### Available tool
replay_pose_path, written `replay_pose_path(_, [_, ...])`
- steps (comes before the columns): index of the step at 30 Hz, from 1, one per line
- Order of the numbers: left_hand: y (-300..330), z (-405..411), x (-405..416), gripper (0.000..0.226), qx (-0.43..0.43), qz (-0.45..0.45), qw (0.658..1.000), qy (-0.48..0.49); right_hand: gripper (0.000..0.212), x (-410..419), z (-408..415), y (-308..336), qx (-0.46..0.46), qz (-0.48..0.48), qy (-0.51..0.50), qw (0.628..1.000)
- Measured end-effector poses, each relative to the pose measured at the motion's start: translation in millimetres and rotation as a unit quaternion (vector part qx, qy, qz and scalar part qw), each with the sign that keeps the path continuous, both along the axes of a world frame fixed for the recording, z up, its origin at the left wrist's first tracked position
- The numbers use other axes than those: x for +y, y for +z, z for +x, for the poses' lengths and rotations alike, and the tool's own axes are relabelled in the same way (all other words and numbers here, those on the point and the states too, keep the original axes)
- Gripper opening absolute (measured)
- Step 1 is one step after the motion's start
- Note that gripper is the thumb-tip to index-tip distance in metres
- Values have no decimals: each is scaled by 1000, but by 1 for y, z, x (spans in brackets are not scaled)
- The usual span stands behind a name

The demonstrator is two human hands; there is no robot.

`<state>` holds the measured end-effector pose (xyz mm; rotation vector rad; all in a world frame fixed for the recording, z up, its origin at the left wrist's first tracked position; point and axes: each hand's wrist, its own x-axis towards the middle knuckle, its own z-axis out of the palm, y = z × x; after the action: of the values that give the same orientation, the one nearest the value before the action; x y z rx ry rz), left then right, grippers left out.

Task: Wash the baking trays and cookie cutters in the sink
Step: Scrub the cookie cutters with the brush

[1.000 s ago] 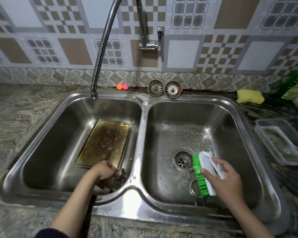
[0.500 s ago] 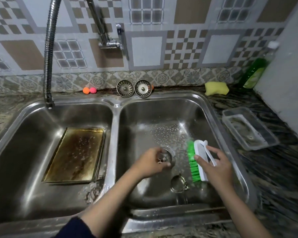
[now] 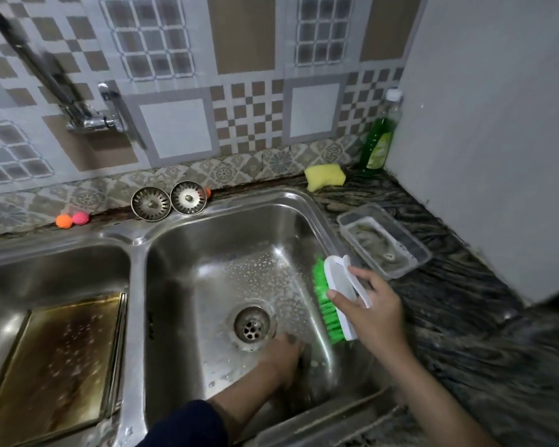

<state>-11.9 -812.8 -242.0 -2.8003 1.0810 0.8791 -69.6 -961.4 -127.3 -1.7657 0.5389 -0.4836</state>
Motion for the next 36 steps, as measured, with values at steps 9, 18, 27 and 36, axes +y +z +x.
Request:
replay_pose_path(9, [54, 18, 7, 33, 255, -409, 798, 362, 51, -108, 76, 60, 68, -239, -14, 969])
replay_pose_path(18, [90, 29, 8, 10, 421, -522, 582, 460, 63, -137, 97, 11, 196, -317, 69, 925])
replay_pose_path(27, [93, 27, 15, 26, 509, -549, 467, 470, 50, -73, 64, 57, -9, -165, -10, 986])
replay_pose_path(36, [90, 9, 32, 26, 474, -598, 432, 481, 48, 55, 31, -16, -14, 73, 148, 986])
